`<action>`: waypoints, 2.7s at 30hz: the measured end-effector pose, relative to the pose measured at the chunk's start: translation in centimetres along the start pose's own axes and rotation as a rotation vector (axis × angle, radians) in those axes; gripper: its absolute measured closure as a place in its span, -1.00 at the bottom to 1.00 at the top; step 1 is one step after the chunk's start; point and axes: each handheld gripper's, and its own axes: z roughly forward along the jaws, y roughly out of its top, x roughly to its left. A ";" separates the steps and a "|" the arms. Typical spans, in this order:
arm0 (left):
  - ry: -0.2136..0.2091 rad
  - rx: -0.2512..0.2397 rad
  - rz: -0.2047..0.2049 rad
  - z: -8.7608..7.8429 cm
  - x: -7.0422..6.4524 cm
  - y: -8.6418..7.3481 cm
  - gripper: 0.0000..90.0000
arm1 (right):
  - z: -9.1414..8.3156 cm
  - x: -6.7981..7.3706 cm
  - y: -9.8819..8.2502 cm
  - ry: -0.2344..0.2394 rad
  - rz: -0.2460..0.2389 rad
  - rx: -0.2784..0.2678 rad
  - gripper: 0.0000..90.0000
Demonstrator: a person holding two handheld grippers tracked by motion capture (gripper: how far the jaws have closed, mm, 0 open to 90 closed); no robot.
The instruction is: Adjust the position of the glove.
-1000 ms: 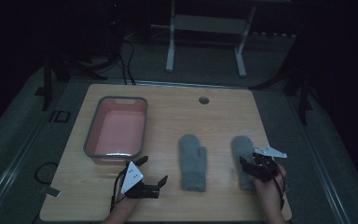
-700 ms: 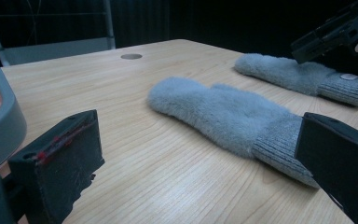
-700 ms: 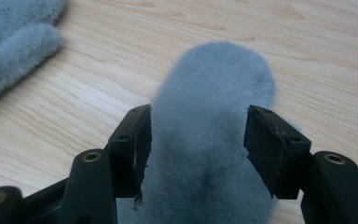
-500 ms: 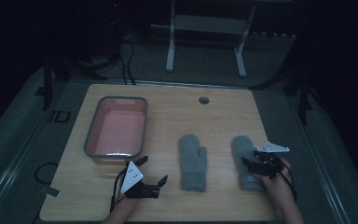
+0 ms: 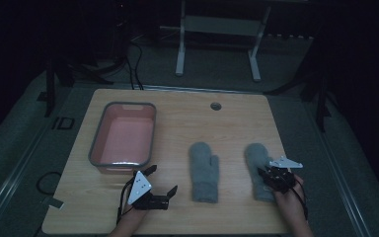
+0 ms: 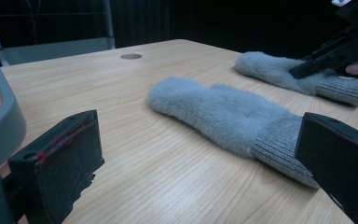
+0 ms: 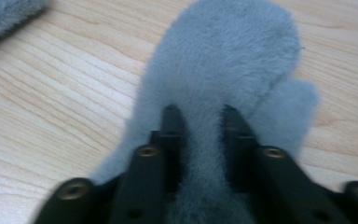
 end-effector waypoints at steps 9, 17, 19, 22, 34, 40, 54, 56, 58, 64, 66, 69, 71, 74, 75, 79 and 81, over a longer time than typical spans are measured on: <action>0.001 0.000 0.000 0.0 0.0 0.0 -0.98 | -2.8 1.1 2.6 -0.087 0.162 -0.060 0.80; -0.001 -0.001 -0.002 0.0 0.0 0.0 -0.98 | -4.3 3.3 5.6 -0.102 0.157 -0.084 0.80; 0.000 0.000 -0.002 0.0 0.0 0.0 -0.97 | -4.5 3.9 6.3 -0.092 0.151 -0.091 0.79; 0.000 0.000 0.000 0.0 0.0 0.0 -0.98 | -4.7 5.0 7.4 -0.076 0.145 -0.106 0.79; 0.000 0.000 0.001 0.0 0.0 0.0 -0.97 | -3.7 10.3 9.8 0.035 0.135 -0.118 0.79; -0.002 -0.001 0.002 0.0 0.0 0.0 -0.98 | -2.6 13.1 10.0 0.097 0.127 -0.078 0.79; -0.006 -0.002 -0.002 0.0 0.0 0.0 -0.98 | 0.9 16.7 9.5 0.161 0.140 0.009 0.76; -0.006 -0.002 -0.003 0.0 0.0 0.0 -0.98 | 1.2 16.9 9.4 0.160 0.137 0.013 0.75; -0.006 -0.002 -0.001 0.0 0.0 0.0 -0.98 | 1.6 17.0 9.4 0.156 0.139 0.017 0.75; -0.006 -0.001 -0.003 0.0 0.0 0.0 -0.98 | 2.9 17.1 8.8 0.139 0.139 0.037 0.68; -0.007 0.000 -0.003 0.0 0.0 0.0 -0.97 | 3.2 17.2 8.6 0.145 0.135 0.036 0.55; -0.006 0.001 -0.002 0.0 0.0 0.0 -0.98 | 3.4 17.3 8.5 0.157 0.133 0.035 0.39; -0.005 0.001 -0.002 0.0 0.0 0.0 -0.98 | 3.4 17.3 8.5 0.167 0.134 0.036 0.27; -0.003 0.002 -0.002 0.0 0.0 0.0 -0.98 | 3.0 17.3 8.7 0.186 0.128 0.022 0.07; -0.004 0.003 -0.002 0.0 0.0 0.0 -0.97 | 2.8 17.3 8.9 0.195 0.115 0.010 0.02; -0.002 0.008 0.000 0.1 0.0 0.0 -0.97 | 1.8 16.6 9.3 0.220 0.094 -0.009 -0.28; 0.010 0.017 -0.009 0.2 0.0 0.1 -0.98 | 1.3 15.9 9.3 0.262 0.087 -0.022 -0.46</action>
